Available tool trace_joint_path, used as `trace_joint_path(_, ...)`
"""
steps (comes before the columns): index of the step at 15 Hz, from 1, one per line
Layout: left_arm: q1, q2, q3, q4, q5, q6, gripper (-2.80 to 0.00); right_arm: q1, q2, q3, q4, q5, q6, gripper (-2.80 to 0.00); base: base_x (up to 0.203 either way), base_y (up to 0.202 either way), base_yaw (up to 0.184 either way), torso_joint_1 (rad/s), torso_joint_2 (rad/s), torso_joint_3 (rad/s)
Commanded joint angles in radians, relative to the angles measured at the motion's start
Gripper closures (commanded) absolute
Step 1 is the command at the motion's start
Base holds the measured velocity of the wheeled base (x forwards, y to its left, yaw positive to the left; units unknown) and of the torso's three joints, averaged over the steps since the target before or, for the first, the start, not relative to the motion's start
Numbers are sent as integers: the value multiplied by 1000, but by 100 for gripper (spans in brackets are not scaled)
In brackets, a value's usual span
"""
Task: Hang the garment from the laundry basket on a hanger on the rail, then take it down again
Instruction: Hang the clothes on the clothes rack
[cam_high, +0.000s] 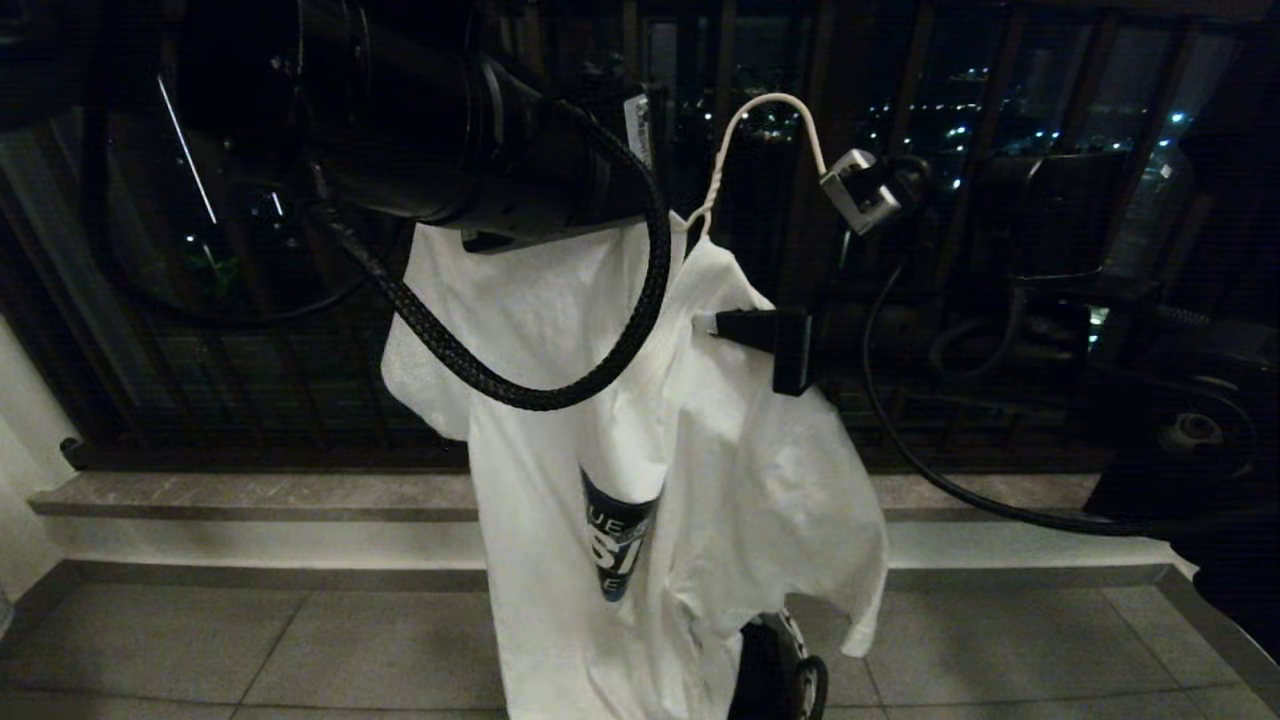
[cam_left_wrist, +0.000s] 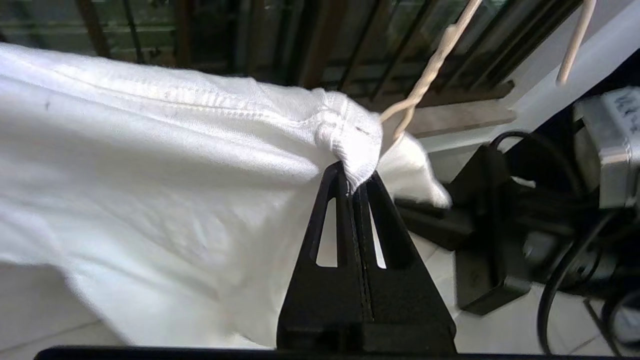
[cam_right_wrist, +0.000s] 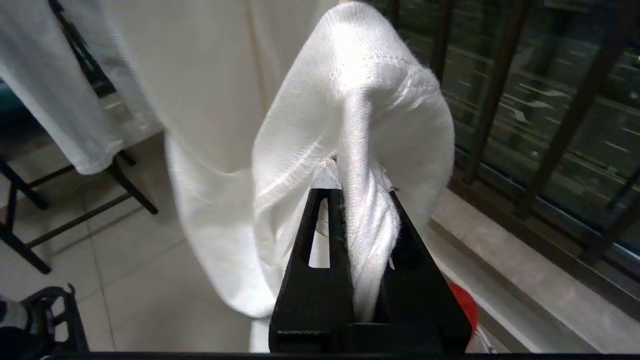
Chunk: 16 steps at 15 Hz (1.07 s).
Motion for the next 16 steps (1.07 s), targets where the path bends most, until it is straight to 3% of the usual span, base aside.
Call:
trace_joint_path(1, -1, 7, 0, 3, 3, -2, 0, 14, -1, 10, -6, 3, 1, 0, 0, 0, 0, 0, 0, 0)
trace_joint_path(8, -1, 3, 0, -2, 5, 3, 0, 27, 1, 21, -7, 4, 3, 0, 0, 0, 0, 0, 0, 0)
trace_joint_path(9, -1, 2, 0, -2, 5, 3, -280, 27, 1, 26, -7, 4, 1, 0, 0, 0, 0, 0, 0, 0)
trace_joint_path(16, -10, -37, 27, 8, 5, 6, -280, 27, 1, 46, -67, 6, 6, 0, 0, 0, 0, 0, 0, 0)
